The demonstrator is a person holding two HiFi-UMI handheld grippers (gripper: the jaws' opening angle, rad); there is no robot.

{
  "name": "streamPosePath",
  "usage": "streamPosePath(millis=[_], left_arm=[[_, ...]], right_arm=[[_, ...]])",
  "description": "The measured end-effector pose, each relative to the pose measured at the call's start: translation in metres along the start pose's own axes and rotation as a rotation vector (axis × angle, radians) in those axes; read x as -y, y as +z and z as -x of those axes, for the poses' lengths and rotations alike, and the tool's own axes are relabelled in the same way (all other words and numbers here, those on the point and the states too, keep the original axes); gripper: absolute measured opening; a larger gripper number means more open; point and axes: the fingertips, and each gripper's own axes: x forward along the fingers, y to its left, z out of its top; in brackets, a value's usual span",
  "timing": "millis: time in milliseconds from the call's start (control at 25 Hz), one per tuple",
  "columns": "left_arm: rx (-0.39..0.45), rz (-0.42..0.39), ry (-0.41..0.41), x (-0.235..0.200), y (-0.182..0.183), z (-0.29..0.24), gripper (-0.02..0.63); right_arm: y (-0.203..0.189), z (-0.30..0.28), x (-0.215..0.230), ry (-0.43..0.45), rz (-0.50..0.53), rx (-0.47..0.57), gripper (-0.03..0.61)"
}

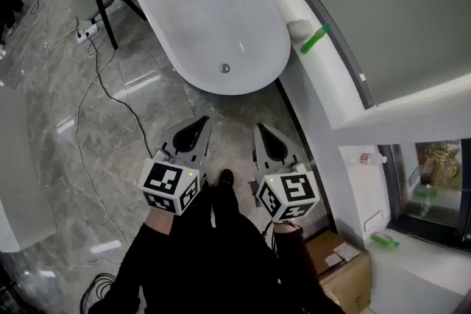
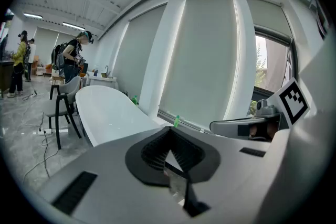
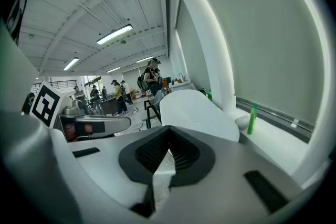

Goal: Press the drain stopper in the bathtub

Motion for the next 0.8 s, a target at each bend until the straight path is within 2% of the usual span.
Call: streamPosePath(millis=[480,800], left_arm=[[-0.008,-0.001,0.020,-0.003,0.000,0.003,0.005],[0.003,-0.005,0.025,-0.007,0.007,-0.006,0.005]], right_arm=[[-0.005,0.000,0.003,-0.012,-0.008,-0.012,0.002],[-0.003,0.002,0.013,0.013,-0.049,-0.009,0.002]])
